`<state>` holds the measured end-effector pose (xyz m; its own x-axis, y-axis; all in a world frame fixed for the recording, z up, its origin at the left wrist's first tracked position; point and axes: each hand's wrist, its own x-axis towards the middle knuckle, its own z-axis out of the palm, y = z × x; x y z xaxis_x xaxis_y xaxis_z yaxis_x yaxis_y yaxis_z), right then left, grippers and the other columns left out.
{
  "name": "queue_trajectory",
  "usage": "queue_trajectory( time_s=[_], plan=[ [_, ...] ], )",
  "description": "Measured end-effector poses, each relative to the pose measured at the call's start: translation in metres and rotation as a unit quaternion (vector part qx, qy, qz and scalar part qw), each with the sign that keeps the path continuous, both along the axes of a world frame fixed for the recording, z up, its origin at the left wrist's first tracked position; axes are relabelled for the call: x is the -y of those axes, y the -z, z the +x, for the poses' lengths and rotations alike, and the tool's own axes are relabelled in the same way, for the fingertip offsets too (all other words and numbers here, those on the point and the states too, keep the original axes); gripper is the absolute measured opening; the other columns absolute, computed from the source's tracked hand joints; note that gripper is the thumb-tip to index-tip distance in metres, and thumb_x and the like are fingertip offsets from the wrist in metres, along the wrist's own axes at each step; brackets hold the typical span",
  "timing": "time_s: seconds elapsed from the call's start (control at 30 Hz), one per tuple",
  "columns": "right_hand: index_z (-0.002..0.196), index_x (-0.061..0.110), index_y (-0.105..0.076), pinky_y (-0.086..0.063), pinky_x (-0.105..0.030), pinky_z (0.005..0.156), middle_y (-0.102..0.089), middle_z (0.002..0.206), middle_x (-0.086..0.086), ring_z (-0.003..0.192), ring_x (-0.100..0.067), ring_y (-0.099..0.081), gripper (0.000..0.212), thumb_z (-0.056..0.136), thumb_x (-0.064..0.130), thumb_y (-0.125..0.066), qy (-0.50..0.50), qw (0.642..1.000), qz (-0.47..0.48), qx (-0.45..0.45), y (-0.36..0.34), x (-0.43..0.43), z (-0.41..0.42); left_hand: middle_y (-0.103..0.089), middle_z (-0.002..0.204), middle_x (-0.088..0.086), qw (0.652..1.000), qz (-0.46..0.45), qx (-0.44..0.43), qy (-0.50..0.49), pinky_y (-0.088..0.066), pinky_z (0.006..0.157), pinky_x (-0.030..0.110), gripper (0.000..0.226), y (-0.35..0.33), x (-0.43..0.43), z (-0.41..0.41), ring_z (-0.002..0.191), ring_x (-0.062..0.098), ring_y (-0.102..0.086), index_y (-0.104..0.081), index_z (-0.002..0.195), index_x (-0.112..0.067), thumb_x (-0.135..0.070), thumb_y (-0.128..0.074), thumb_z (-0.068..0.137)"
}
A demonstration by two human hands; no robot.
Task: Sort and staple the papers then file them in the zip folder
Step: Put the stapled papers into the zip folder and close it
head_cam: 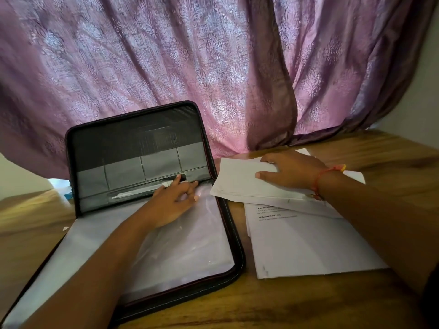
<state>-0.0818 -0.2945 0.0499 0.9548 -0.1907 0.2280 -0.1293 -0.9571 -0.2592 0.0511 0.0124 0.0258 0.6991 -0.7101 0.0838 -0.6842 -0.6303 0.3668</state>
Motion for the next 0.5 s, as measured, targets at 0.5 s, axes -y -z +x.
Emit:
queue_trajectory(
  time_s=[0.5],
  plan=[
    [0.144, 0.040, -0.042, -0.035, -0.038, 0.111, -0.042, 0.151, 0.010, 0.135, -0.019, -0.043, 0.065, 0.087, 0.072, -0.044, -0.047, 0.996, -0.009, -0.073, -0.007, -0.024, 0.001, -0.055, 0.147, -0.006, 0.978, -0.170, -0.119, -0.037, -0.037, 0.111, 0.041, 0.026, -0.006, 0.002, -0.008, 0.147, 0.026, -0.036, -0.067, 0.096, -0.015, -0.036, -0.052, 0.104]
  ],
)
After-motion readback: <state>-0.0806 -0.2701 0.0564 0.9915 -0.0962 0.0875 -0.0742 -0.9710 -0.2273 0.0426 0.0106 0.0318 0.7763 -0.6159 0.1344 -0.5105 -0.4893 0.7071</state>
